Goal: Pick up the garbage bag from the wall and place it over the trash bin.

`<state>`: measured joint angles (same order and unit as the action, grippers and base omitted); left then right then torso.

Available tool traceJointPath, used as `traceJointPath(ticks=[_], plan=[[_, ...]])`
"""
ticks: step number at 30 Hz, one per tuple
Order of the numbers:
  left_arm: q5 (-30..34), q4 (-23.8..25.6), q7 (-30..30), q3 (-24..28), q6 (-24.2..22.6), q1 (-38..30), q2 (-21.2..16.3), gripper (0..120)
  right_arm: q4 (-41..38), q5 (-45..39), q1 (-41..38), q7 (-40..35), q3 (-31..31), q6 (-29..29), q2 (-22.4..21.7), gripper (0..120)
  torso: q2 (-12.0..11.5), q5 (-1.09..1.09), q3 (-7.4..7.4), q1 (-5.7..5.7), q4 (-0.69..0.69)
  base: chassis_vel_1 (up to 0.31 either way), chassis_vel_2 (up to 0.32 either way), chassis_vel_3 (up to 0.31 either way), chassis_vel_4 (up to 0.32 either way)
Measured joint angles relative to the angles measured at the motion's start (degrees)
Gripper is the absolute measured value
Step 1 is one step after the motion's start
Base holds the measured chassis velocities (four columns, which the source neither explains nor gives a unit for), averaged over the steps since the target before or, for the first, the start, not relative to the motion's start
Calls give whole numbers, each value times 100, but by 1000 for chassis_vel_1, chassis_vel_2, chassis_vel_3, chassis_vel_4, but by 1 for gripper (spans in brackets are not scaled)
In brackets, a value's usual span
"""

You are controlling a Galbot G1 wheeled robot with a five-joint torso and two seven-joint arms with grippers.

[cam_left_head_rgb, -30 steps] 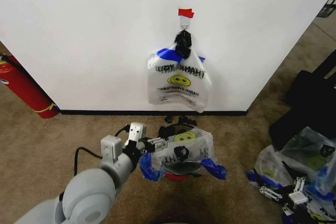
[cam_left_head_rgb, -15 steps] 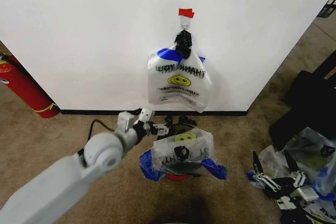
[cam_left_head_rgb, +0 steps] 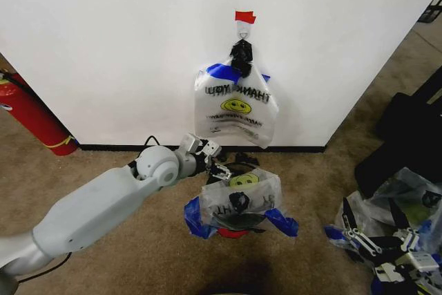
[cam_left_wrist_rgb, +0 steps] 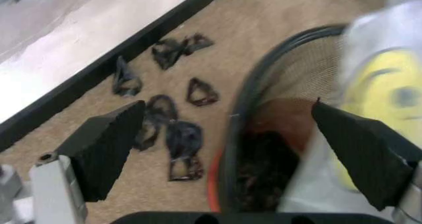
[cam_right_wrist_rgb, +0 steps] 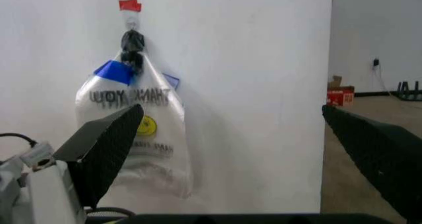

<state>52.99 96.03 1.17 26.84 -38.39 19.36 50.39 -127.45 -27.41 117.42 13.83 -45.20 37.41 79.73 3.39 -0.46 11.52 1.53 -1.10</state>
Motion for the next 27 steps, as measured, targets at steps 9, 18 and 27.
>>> traceJointPath(ticks=[9,18,27], plan=[[-221,-440,193,182,41,-139,151,81,-52,-3,5,-29,-51,-64,-48,100,0,0,-1,0,0,0,0,0,0],[-264,-576,520,320,-104,-269,221,47,-41,129,-71,-224,-27,-111,-28,100,0,1,-1,0,-1,0,0,0,0],[-77,-603,542,382,-136,-335,252,15,-9,188,-107,-326,-17,-126,-7,100,0,0,0,-1,0,0,0,0,0]])
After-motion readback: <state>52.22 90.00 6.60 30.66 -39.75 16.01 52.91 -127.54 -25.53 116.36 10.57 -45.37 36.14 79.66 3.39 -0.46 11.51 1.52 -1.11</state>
